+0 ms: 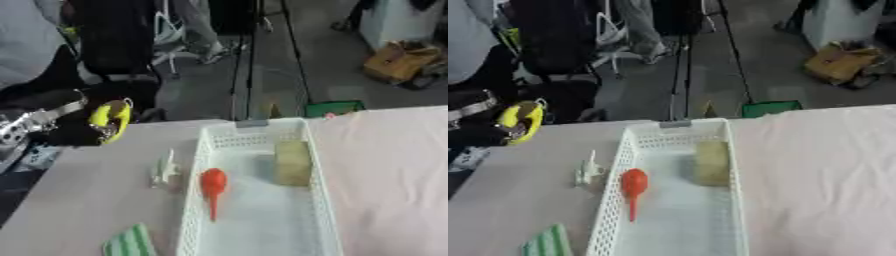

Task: Pick up objects on the table and place them in the box.

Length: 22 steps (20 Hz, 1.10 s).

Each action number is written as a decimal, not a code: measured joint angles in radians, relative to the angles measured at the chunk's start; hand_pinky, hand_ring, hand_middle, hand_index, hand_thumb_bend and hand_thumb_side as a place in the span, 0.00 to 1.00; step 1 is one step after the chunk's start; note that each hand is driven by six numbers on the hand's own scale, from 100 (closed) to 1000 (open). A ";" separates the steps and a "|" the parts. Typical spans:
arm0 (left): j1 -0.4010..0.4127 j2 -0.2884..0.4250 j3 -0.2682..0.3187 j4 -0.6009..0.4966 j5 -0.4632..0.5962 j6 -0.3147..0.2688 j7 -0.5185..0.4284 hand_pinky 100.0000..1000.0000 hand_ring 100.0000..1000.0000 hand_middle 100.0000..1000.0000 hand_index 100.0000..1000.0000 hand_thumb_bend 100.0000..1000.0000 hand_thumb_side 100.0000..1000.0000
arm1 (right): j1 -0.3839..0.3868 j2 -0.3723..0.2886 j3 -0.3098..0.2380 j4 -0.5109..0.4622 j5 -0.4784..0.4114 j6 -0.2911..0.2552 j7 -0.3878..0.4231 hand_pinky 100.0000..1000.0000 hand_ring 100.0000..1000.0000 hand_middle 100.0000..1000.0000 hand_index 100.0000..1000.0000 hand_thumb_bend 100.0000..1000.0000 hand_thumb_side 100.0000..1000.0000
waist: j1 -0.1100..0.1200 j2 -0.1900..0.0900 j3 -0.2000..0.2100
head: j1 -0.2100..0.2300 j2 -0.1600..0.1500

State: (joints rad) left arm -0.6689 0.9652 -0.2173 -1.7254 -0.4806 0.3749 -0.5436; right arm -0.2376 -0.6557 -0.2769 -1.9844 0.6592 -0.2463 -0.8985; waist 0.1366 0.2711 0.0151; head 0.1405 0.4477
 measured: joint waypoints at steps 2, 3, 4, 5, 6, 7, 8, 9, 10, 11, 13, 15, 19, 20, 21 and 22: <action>-0.018 0.004 -0.001 -0.032 0.004 0.005 -0.014 0.91 0.50 0.35 0.45 0.11 0.71 | 0.000 0.000 0.000 0.000 0.000 0.000 0.000 0.88 0.93 0.85 0.82 0.00 1.00 | 0.003 -0.005 0.000 | 0.001 0.000; -0.029 0.004 -0.003 -0.045 0.005 0.007 -0.023 0.91 0.50 0.35 0.45 0.11 0.71 | 0.000 0.000 0.000 0.000 0.000 0.000 0.000 0.88 0.93 0.85 0.82 0.00 1.00 | 0.005 -0.006 -0.001 | 0.001 0.000; -0.039 0.004 -0.007 -0.055 0.006 0.009 -0.032 0.91 0.50 0.35 0.45 0.11 0.71 | 0.000 0.000 0.000 0.000 0.000 0.000 0.000 0.88 0.93 0.85 0.82 0.00 1.00 | 0.006 -0.007 -0.001 | 0.001 0.000; -0.046 0.004 -0.010 -0.062 0.006 0.011 -0.039 0.91 0.50 0.35 0.45 0.11 0.71 | 0.000 0.000 0.000 0.000 0.000 0.000 0.000 0.88 0.93 0.85 0.82 0.00 1.00 | 0.008 -0.007 -0.001 | 0.001 0.000; -0.054 0.004 -0.014 -0.067 0.006 0.013 -0.046 0.91 0.50 0.35 0.45 0.10 0.71 | 0.000 0.000 0.000 0.000 0.000 0.000 0.000 0.88 0.93 0.85 0.82 0.00 1.00 | 0.009 -0.007 -0.002 | 0.002 0.000; -0.072 0.002 -0.021 -0.070 0.006 0.013 -0.054 0.91 0.50 0.35 0.45 0.10 0.71 | 0.000 0.000 0.001 0.000 0.000 0.000 0.000 0.88 0.93 0.85 0.82 0.00 1.00 | 0.009 -0.009 -0.002 | 0.004 0.001; -0.093 -0.003 -0.029 -0.074 0.005 0.012 -0.062 0.91 0.50 0.35 0.46 0.11 0.71 | 0.000 0.000 0.001 0.000 0.000 0.000 0.000 0.88 0.93 0.85 0.82 0.00 1.00 | 0.010 -0.011 -0.003 | 0.005 0.003; -0.113 -0.012 -0.040 -0.075 0.003 0.011 -0.071 0.91 0.50 0.35 0.46 0.11 0.71 | 0.000 -0.001 0.001 0.000 0.000 0.000 0.000 0.88 0.93 0.85 0.82 0.00 1.00 | 0.011 -0.015 -0.004 | 0.007 0.004; -0.134 -0.022 -0.050 -0.075 -0.002 0.010 -0.080 0.91 0.50 0.35 0.46 0.11 0.71 | 0.000 -0.001 0.002 0.000 0.000 0.000 0.000 0.88 0.93 0.85 0.82 0.00 1.00 | 0.014 -0.017 -0.006 | 0.009 0.005; -0.153 -0.032 -0.060 -0.075 -0.009 0.008 -0.089 0.91 0.50 0.35 0.46 0.11 0.71 | 0.000 -0.001 0.002 0.000 0.000 0.000 0.000 0.88 0.93 0.85 0.82 0.00 1.00 | 0.016 -0.018 -0.008 | 0.009 0.005; -0.179 -0.050 -0.078 -0.070 -0.023 0.002 -0.102 0.91 0.51 0.35 0.46 0.11 0.70 | 0.000 -0.001 0.005 0.000 0.000 0.000 0.000 0.88 0.93 0.85 0.82 0.00 1.00 | 0.018 -0.018 -0.009 | 0.009 0.005; -0.203 -0.066 -0.094 -0.062 -0.037 -0.005 -0.112 0.91 0.51 0.35 0.46 0.11 0.70 | 0.000 -0.001 0.007 0.000 0.000 0.000 0.000 0.88 0.93 0.85 0.82 0.00 1.00 | 0.018 -0.019 -0.010 | 0.010 0.005; -0.252 -0.099 -0.133 -0.037 -0.069 -0.024 -0.135 0.90 0.51 0.35 0.46 0.12 0.70 | 0.000 -0.001 0.011 0.000 0.000 0.000 0.000 0.88 0.93 0.85 0.82 0.00 1.00 | 0.021 -0.022 -0.019 | 0.016 0.005; -0.266 -0.109 -0.146 -0.029 -0.079 -0.031 -0.142 0.90 0.51 0.36 0.46 0.13 0.70 | 0.000 -0.001 0.013 0.000 -0.001 0.000 0.000 0.88 0.93 0.85 0.82 0.00 1.00 | 0.021 -0.023 -0.021 | 0.017 0.005; -0.277 -0.118 -0.158 -0.020 -0.088 -0.037 -0.148 0.90 0.51 0.36 0.46 0.13 0.70 | 0.000 -0.002 0.013 0.000 -0.001 0.000 0.000 0.88 0.93 0.85 0.82 0.00 1.00 | 0.022 -0.024 -0.023 | 0.018 0.005; -0.284 -0.127 -0.169 -0.011 -0.096 -0.044 -0.155 0.90 0.51 0.36 0.46 0.13 0.70 | 0.000 -0.003 0.014 0.000 -0.001 0.000 0.000 0.88 0.93 0.85 0.82 0.00 1.00 | 0.022 -0.024 -0.024 | 0.019 0.005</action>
State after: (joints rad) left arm -0.9533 0.8384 -0.3862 -1.7367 -0.5763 0.3311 -0.6982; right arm -0.2380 -0.6585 -0.2634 -1.9844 0.6586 -0.2462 -0.8985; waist 0.1583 0.2467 -0.0088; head 0.1591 0.4532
